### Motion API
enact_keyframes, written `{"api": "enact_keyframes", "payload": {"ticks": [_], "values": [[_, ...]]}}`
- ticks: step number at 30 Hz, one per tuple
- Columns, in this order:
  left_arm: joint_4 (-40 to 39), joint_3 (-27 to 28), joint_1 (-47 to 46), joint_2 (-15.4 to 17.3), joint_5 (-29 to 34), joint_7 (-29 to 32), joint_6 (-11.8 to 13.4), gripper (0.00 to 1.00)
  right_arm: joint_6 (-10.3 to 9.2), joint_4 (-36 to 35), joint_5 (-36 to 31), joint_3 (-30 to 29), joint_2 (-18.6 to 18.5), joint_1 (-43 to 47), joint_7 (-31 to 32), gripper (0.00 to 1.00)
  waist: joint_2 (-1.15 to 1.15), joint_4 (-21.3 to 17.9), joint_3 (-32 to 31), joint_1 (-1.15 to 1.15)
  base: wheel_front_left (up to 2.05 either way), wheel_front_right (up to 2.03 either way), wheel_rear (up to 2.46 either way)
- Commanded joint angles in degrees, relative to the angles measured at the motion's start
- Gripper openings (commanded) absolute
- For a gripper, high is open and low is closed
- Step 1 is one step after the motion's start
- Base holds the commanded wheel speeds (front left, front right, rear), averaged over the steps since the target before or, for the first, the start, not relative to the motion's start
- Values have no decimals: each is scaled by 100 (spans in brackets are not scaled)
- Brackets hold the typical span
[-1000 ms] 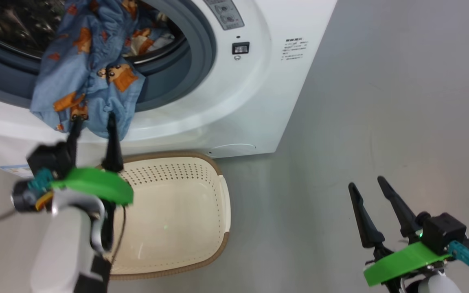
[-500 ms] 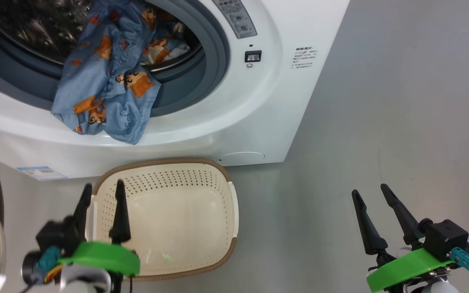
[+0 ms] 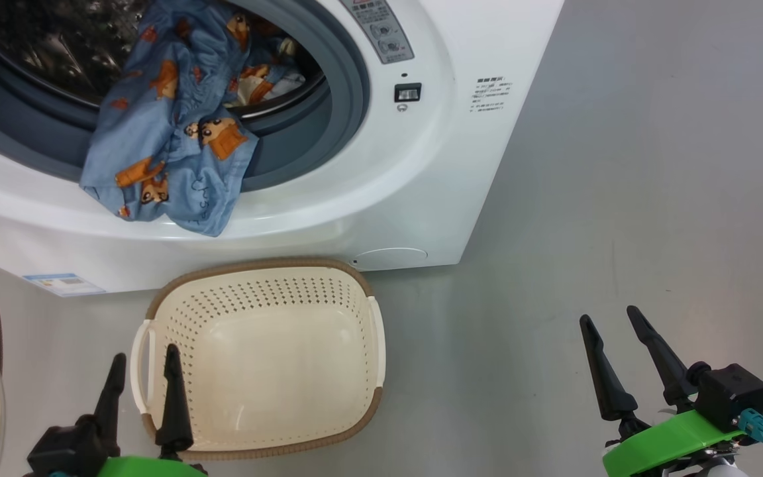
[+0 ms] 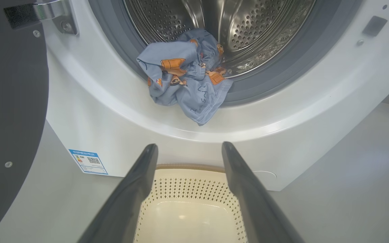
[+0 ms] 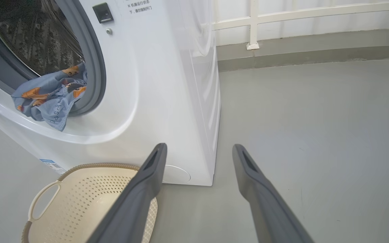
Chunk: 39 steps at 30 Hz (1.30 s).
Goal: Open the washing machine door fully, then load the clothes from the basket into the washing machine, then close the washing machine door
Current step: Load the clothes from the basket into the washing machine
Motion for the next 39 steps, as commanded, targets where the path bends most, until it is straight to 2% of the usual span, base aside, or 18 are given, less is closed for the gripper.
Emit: {"api": "enact_keyframes", "payload": {"ticks": [1, 16, 26, 39], "values": [[-211, 226, 75, 88, -80, -32, 52, 100, 8, -145, -66, 142, -63, 63, -27, 100, 0, -24, 0, 0, 0, 0, 0], [-435, 192, 104, 87, -82, -32, 153, 100, 8, -177, -71, 152, -36, 52, -27, 100, 0, -119, 105, 0, 0, 0, 0], [241, 581, -905, 155, 98, -32, 83, 100, 8, -168, -35, 259, 60, -165, -27, 100, 0, -469, 490, 0, 0, 0, 0], [2025, 926, -2551, 771, 90, -9, 188, 100, 8, -164, -15, 313, 165, -399, -27, 100, 0, -842, 925, 0, 0, 0, 0]]}}
